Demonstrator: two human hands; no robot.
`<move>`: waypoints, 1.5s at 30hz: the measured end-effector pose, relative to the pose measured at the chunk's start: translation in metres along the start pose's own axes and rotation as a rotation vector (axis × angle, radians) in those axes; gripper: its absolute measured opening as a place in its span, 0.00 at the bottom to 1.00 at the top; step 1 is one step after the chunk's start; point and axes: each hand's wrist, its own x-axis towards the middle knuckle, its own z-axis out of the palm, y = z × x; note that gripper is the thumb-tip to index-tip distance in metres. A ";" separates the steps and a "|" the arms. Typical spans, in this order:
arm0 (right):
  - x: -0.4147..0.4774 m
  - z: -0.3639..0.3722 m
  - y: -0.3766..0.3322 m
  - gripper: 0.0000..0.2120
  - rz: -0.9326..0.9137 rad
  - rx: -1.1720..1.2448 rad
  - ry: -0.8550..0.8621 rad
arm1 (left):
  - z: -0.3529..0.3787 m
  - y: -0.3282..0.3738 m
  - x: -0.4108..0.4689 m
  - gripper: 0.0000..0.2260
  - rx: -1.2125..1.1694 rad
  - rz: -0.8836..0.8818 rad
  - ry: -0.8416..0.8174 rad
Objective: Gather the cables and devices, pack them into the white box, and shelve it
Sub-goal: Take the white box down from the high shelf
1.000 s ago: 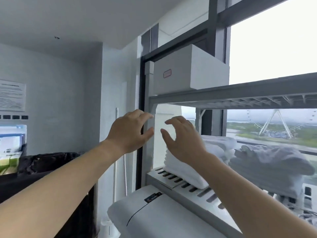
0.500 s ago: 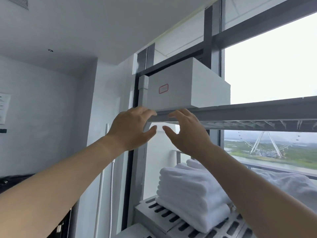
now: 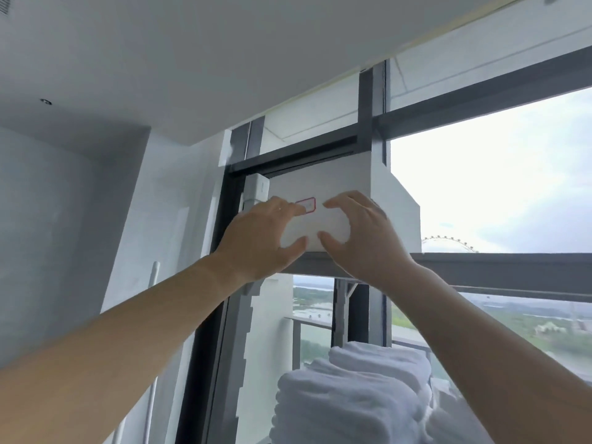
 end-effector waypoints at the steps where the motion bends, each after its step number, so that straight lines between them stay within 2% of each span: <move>1: 0.004 0.000 0.002 0.17 -0.001 -0.030 0.001 | 0.002 -0.001 0.004 0.20 -0.013 0.005 0.011; 10: 0.051 0.006 0.009 0.18 -0.004 -0.160 -0.019 | 0.016 -0.020 0.054 0.19 -0.102 -0.004 0.086; 18: 0.064 0.006 0.025 0.16 -0.069 -0.370 -0.024 | 0.025 -0.034 0.086 0.25 -0.151 -0.003 0.068; 21: 0.062 0.006 0.033 0.16 -0.077 -0.407 -0.026 | 0.033 -0.042 0.097 0.29 -0.168 0.016 -0.006; 25: 0.062 0.007 0.039 0.16 -0.052 -0.418 -0.022 | 0.046 -0.046 0.101 0.33 -0.259 0.004 -0.115; 37: 0.070 0.012 0.032 0.19 -0.009 -0.409 0.016 | 0.048 -0.041 0.105 0.34 -0.241 -0.001 0.009; 45: 0.073 0.006 0.026 0.24 0.030 -0.356 0.013 | 0.033 -0.032 0.101 0.34 -0.188 -0.031 0.016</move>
